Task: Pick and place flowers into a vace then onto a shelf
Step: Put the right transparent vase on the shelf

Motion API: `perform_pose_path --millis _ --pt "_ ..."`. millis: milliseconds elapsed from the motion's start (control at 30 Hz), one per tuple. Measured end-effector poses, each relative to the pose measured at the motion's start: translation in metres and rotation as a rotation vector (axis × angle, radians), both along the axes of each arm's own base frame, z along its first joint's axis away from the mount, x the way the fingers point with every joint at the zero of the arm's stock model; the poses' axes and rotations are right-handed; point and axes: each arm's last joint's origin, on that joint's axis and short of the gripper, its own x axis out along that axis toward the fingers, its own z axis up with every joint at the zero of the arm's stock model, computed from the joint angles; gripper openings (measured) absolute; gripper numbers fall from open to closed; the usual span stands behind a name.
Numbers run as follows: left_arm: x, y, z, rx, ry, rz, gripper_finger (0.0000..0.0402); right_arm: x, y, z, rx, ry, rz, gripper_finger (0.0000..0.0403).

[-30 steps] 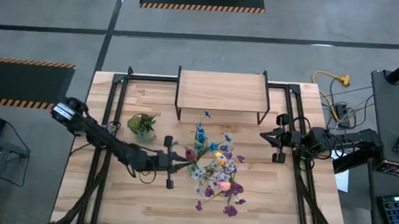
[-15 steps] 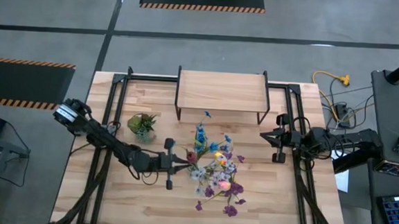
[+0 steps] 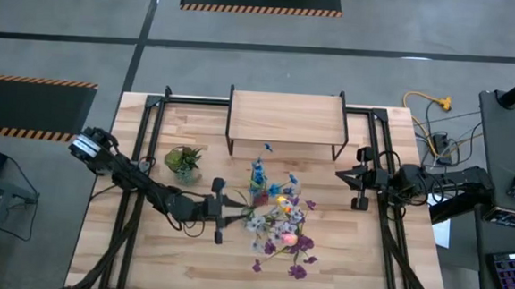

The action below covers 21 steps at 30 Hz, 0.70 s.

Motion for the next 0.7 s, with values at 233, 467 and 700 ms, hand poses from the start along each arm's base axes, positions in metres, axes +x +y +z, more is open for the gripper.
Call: perform_pose_path --millis 233,467,700 --pt "-0.005 0.002 0.009 0.012 0.006 -0.004 0.0153 0.000 0.000 0.000 0.000 0.000 0.000 0.0009" --pt "-0.025 0.012 0.029 -0.006 0.107 -0.002 0.0155 0.000 0.000 0.000 0.000 0.000 0.000 0.0009" --pt "-0.057 0.028 0.033 -0.049 0.110 -0.003 0.0155 0.000 0.000 0.000 0.000 0.000 0.000 0.0009"
